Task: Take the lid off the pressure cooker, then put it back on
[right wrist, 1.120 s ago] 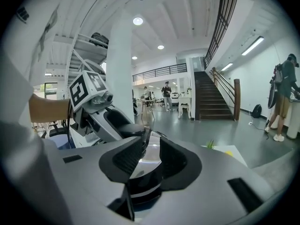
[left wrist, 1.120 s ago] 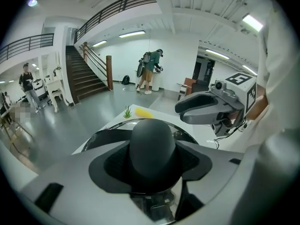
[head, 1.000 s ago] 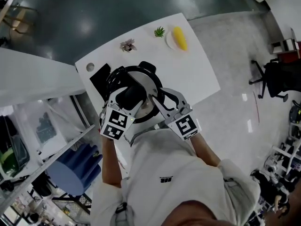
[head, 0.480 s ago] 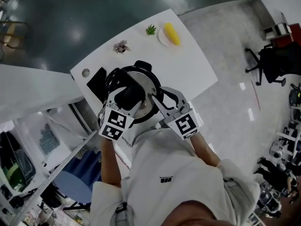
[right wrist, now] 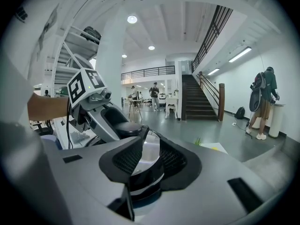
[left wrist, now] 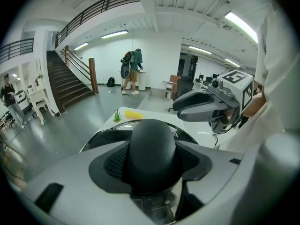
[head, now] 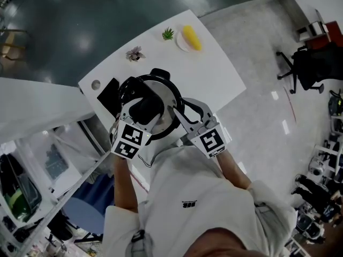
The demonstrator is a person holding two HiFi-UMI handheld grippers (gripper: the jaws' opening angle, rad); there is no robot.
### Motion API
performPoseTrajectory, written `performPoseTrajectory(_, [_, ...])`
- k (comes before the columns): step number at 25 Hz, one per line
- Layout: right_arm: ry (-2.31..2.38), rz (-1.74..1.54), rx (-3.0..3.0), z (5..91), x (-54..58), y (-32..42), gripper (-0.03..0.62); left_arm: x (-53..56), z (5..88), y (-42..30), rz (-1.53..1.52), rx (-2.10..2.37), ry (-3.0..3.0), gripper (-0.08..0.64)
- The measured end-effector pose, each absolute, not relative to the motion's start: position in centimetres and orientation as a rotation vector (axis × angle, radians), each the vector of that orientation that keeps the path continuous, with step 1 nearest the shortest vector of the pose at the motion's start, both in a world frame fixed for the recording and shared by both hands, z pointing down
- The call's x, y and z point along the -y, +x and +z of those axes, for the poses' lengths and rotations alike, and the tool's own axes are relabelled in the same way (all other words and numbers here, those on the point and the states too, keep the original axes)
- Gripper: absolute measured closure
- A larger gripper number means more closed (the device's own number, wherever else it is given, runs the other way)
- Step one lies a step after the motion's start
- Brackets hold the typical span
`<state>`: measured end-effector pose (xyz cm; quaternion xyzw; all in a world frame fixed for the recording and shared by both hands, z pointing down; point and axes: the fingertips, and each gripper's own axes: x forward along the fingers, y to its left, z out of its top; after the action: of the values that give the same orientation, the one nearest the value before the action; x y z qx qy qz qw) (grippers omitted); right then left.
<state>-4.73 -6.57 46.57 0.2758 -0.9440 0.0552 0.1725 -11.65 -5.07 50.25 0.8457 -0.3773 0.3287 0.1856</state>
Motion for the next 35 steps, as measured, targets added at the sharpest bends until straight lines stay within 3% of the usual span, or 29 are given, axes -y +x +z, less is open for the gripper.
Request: performPoseTrajectory(35, [0.987,0.014,2.654,42.5,6.8,-1.8,0.477,5.6,44.8,-10.3,0.815,1.077,2.519,0.273])
